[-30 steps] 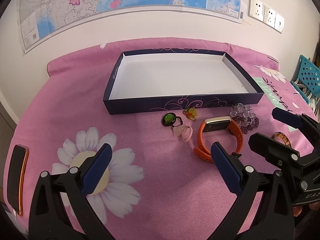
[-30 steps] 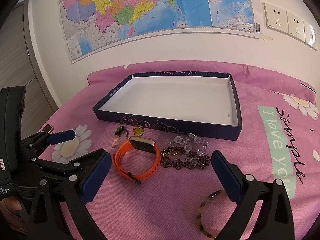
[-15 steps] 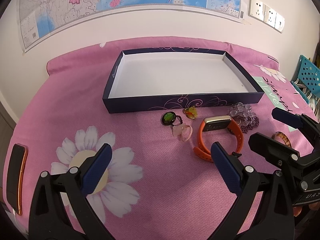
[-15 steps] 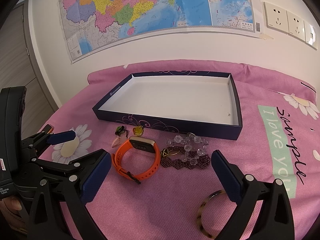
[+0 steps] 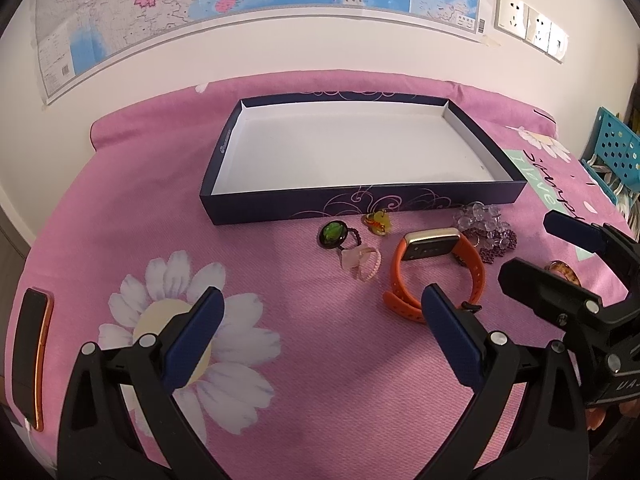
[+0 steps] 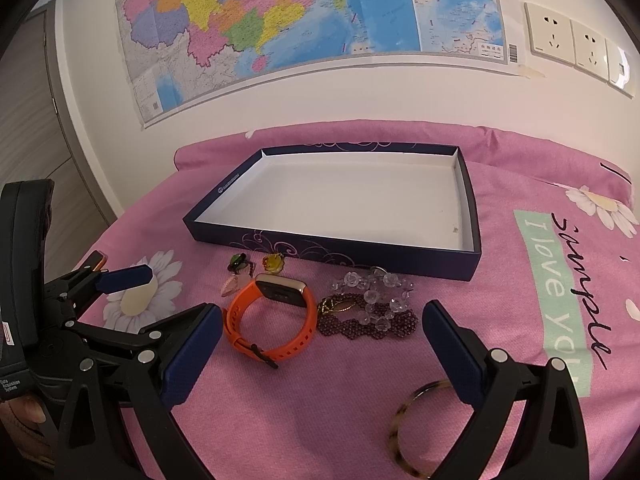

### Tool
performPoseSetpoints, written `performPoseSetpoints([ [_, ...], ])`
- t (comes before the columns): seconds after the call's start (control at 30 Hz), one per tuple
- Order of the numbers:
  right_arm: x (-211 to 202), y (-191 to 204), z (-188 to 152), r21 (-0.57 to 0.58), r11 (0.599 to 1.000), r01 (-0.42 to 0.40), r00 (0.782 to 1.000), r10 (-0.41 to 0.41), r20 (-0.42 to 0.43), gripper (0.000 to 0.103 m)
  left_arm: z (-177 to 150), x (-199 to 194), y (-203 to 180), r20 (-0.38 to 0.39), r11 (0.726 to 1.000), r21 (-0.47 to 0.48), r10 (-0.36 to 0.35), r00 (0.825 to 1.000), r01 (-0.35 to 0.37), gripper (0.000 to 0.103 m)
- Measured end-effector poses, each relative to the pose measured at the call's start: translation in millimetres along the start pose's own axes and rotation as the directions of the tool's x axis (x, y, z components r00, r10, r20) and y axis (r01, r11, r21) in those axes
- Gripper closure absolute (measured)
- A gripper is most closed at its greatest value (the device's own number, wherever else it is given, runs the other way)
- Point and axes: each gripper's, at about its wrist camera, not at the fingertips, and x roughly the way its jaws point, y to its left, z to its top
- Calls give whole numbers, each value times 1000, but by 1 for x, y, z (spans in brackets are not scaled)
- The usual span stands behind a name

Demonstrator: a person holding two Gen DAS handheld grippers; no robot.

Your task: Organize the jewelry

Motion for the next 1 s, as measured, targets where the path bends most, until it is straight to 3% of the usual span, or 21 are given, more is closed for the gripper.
performPoseSetpoints([
  [0.67, -4, -10, 2, 11, 1000, 10, 1000, -10, 2, 7, 4, 3, -1, -12, 1000, 4, -13, 1000, 13, 6],
  [1.0, -10, -38, -6, 47, 998, 43, 999, -42, -31, 7, 2, 6, -1, -26, 1000, 13, -28, 999, 28, 6],
])
